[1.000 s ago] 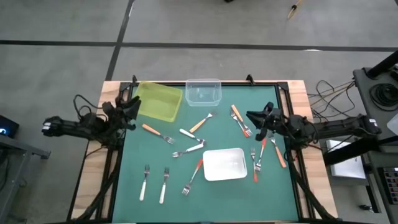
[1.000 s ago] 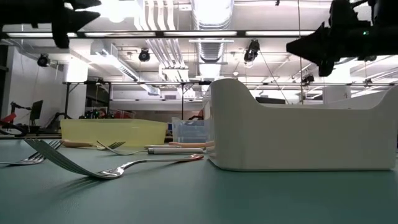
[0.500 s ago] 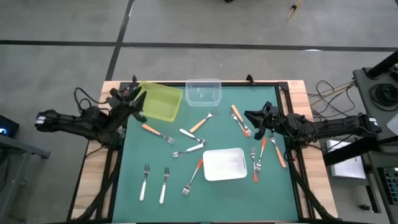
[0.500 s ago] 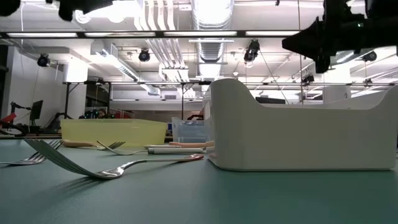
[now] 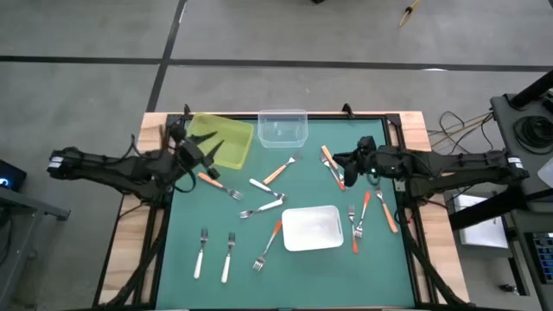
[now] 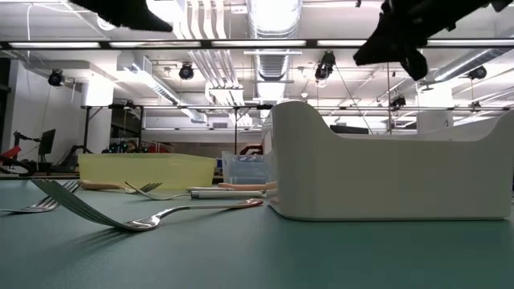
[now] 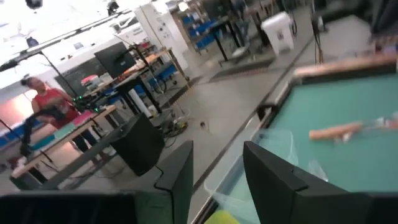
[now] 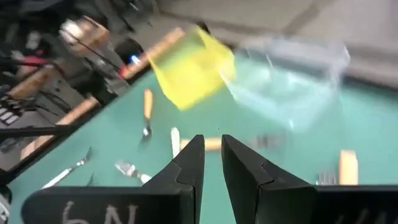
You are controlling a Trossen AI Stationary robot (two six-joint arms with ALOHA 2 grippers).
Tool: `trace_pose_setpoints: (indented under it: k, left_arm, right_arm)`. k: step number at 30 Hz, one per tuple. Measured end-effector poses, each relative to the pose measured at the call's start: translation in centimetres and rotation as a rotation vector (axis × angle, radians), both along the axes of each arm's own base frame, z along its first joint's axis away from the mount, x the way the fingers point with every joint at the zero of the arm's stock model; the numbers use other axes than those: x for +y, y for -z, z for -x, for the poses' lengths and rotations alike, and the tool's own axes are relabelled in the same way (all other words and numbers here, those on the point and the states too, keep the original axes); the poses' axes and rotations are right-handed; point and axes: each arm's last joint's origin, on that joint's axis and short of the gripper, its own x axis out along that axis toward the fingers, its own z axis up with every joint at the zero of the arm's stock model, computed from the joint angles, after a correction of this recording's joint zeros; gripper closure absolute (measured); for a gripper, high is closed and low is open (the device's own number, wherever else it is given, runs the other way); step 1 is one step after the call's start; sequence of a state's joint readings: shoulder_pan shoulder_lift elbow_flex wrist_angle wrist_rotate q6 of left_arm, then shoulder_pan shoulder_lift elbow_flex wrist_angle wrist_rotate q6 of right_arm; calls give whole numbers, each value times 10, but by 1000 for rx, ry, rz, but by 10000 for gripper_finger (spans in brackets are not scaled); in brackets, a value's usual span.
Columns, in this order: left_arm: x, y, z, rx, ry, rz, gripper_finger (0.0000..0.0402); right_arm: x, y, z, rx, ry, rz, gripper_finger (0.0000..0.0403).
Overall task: Sort silverware by color (type)
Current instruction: Put the light orange into the yellow bin
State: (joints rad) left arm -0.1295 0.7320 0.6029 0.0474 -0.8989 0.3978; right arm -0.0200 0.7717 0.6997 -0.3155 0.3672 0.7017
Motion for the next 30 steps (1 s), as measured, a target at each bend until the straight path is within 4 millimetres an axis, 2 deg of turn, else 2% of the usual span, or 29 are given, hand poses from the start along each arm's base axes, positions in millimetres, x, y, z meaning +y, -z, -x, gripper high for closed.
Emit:
trace_pose_setpoints:
  k: [6,11,15,20,30]
  left_arm:
    - [0,17,0,39,0,-9,279]
    - [0,17,2,52,-7,-26,279]
    - [0,13,2,62,-5,-49,279]
    - [1,11,2,72,-5,-60,279]
    - [0,12,1,75,-6,-62,279]
  right_arm:
    - [2,-1,-4,177,104,-265,355]
    - [5,3,-4,336,162,-490,355]
    - [9,7,-3,472,142,-600,355]
    - [11,9,-7,527,70,-634,355]
    - [11,14,-25,486,57,-630,355]
